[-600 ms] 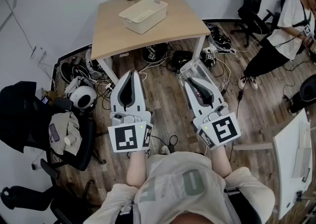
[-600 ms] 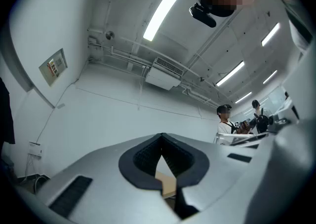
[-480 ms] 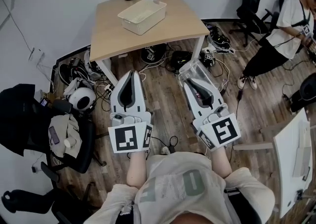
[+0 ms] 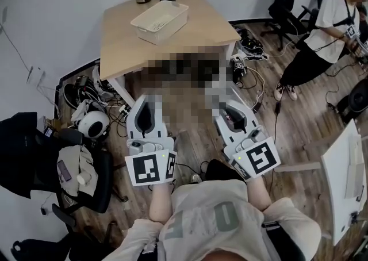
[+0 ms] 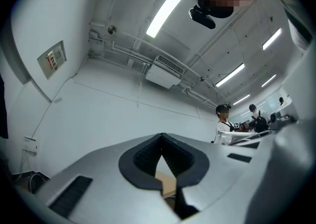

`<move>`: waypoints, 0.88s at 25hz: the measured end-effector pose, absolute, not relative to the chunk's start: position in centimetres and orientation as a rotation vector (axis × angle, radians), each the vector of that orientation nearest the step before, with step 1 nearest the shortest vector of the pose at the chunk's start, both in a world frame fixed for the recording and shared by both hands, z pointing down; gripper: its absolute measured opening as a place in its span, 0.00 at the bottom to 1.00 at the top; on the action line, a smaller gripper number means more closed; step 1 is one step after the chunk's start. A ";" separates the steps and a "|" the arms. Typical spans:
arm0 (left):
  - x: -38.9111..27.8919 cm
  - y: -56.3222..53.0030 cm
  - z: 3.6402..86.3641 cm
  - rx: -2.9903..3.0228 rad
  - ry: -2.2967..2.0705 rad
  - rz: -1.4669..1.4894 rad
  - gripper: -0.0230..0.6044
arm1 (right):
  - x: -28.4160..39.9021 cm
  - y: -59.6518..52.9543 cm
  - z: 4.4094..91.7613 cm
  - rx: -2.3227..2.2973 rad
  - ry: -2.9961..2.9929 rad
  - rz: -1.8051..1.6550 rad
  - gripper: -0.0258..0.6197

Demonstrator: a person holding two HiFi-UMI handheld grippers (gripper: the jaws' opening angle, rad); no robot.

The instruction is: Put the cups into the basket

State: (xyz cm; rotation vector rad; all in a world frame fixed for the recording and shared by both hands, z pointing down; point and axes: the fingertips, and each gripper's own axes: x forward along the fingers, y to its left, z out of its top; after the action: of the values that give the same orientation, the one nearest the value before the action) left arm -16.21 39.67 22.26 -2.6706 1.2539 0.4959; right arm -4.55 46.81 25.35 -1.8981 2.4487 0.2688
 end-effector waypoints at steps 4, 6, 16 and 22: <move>-16.5 38.7 22.7 -2.675 1.264 0.475 0.04 | -4.1 45.8 25.4 -1.906 2.428 0.244 0.08; -16.8 38.1 22.9 -2.670 1.278 0.463 0.04 | -3.9 45.0 25.4 -1.901 2.428 0.239 0.08; -16.8 32.2 22.4 -2.612 1.341 0.424 0.04 | -3.9 37.2 25.1 -1.810 2.501 0.288 0.08; -14.6 26.5 21.6 -2.578 1.371 0.429 0.04 | -2.1 30.7 24.3 -1.764 2.538 0.345 0.08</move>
State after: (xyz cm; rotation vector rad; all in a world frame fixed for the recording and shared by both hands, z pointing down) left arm -14.55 26.46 21.59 -2.5779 1.3714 0.4293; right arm -2.07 30.68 24.28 -1.7636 2.5384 0.3453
